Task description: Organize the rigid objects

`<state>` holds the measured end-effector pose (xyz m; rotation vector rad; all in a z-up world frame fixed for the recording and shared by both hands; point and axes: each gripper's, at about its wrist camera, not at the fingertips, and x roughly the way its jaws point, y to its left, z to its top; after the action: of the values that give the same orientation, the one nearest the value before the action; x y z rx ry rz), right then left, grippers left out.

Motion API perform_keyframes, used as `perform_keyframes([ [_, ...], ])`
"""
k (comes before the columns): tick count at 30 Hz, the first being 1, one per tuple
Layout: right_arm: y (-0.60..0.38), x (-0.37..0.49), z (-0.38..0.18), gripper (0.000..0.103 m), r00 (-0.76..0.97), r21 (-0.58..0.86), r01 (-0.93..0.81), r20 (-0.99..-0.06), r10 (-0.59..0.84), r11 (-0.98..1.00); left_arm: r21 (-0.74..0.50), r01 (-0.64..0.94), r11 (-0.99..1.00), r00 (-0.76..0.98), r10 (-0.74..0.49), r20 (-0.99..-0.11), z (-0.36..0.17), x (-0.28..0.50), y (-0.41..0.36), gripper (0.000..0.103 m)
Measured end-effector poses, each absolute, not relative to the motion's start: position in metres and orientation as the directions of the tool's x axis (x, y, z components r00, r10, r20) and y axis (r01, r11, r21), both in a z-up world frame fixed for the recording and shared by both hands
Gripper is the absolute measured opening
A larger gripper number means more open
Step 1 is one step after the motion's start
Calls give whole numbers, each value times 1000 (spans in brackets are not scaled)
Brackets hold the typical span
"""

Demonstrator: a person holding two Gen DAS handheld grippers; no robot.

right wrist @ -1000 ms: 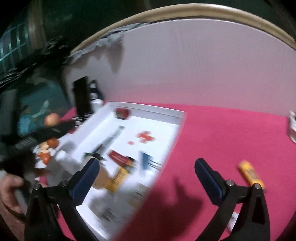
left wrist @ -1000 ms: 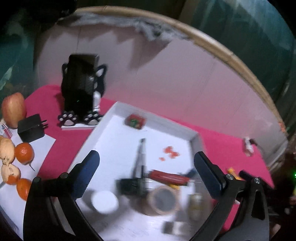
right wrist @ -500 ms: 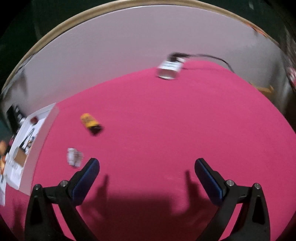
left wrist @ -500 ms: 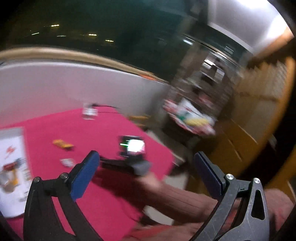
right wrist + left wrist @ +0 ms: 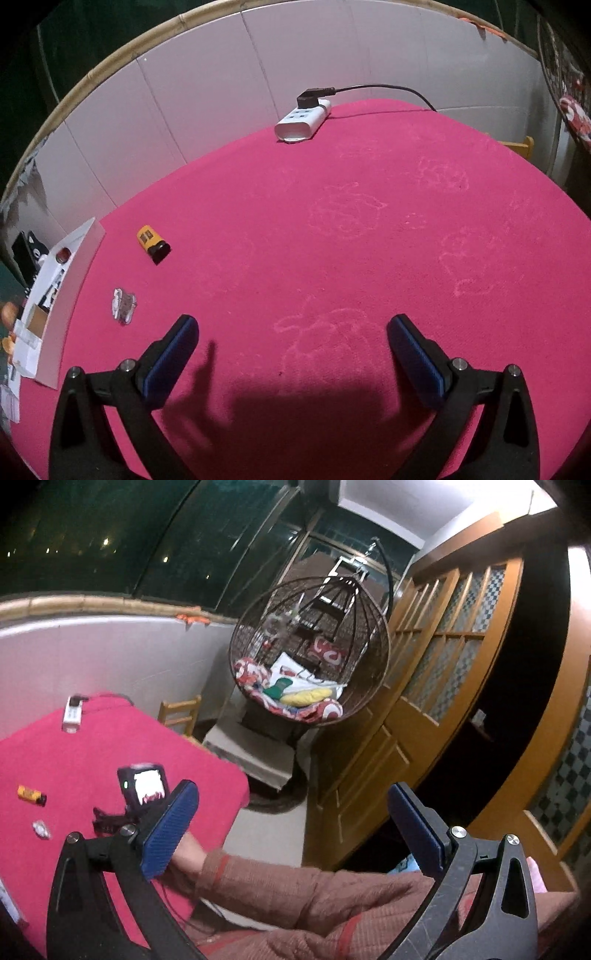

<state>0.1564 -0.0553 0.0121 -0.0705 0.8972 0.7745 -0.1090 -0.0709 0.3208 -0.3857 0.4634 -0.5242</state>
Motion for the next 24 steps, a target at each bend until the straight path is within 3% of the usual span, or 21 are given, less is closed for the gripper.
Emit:
perform_keyframes([
  [4, -63, 157, 13, 103, 366, 279, -633, -714, 597, 722, -464, 398, 791, 759, -568, -318, 301, -108, -64, 103],
  [9, -66, 158, 13, 103, 357, 304, -630, -703, 615, 714, -558, 348, 753, 764, -573, -297, 281, -104, -41, 103],
  [24, -69, 159, 13, 103, 347, 336, -626, -689, 637, 704, -476, 392, 787, 775, -561, -290, 298, -103, -70, 103],
])
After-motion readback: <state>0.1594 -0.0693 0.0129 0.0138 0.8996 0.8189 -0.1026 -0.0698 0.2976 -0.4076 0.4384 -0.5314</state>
